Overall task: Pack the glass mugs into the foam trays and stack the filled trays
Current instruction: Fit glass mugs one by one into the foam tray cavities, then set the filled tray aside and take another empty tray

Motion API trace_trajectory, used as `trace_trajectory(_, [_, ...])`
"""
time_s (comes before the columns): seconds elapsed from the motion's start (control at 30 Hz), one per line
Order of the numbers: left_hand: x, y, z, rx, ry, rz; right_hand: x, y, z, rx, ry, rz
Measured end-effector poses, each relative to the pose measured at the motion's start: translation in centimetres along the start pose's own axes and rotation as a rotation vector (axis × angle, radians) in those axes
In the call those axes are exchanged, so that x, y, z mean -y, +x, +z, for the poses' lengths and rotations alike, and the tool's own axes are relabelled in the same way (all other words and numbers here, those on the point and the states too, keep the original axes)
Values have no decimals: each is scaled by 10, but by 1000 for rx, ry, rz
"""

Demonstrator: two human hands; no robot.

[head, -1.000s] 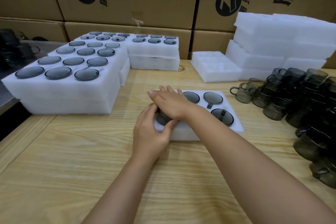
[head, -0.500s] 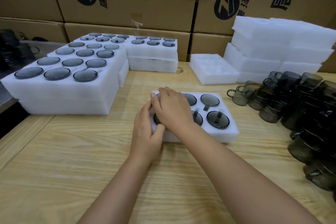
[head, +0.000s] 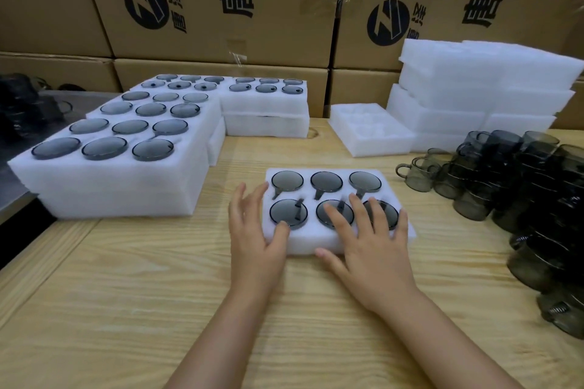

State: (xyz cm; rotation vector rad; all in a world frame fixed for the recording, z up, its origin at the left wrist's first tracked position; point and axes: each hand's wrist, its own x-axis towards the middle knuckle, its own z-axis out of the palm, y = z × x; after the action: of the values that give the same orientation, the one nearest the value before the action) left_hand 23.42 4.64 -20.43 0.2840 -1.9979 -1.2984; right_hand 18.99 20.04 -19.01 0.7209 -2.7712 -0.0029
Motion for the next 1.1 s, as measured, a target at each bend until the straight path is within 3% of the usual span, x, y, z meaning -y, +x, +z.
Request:
trace_trajectory(0.23, [9, 10, 0, -217, 37, -291, 8, 61, 26, 25, 9, -28])
trace_trajectory(0.8, [17, 11, 7, -149, 32, -321, 70, 214, 66, -32, -1, -58])
trace_trajectory(1.1, [19, 14, 7, -94, 148, -335, 91, 235, 71, -34, -41, -31])
